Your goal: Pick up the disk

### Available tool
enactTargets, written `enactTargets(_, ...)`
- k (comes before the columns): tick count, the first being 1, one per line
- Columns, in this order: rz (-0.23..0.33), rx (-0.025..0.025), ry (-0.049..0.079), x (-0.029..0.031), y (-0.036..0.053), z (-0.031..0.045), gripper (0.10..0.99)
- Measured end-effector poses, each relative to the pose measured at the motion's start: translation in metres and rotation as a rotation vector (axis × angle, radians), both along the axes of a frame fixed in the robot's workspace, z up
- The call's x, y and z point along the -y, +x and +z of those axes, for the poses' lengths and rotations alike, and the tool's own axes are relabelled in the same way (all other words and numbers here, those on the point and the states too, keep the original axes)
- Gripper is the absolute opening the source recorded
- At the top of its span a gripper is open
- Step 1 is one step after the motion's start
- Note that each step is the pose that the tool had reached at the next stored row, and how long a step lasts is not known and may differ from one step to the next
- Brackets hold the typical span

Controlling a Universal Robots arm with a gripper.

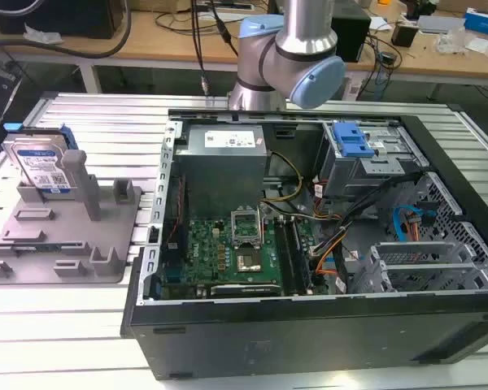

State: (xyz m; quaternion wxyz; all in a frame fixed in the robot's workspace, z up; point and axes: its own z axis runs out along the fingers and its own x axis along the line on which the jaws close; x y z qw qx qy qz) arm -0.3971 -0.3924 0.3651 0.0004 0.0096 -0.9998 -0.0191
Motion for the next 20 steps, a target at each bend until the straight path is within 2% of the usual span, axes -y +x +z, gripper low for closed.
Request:
enactTargets(8,0.000,0.0000,0.000,0.0000,0.0000,0.0000,0.106)
enactTargets(12,0.036,0.0001,-0.001,0.0000,0.0000,0.0000,0.106)
enactTargets(16,0.127,0.0001,-0.002,-0.0001,0.0000,0.0000,0.106)
enactTargets(19,0.301,-0.0001,-0.004,0.0000,0.0001,-0.0003,0.106)
enactTargets(20,0.325,-0.0001,-0.005,0.0000,0.0000,-0.0003,0.106)
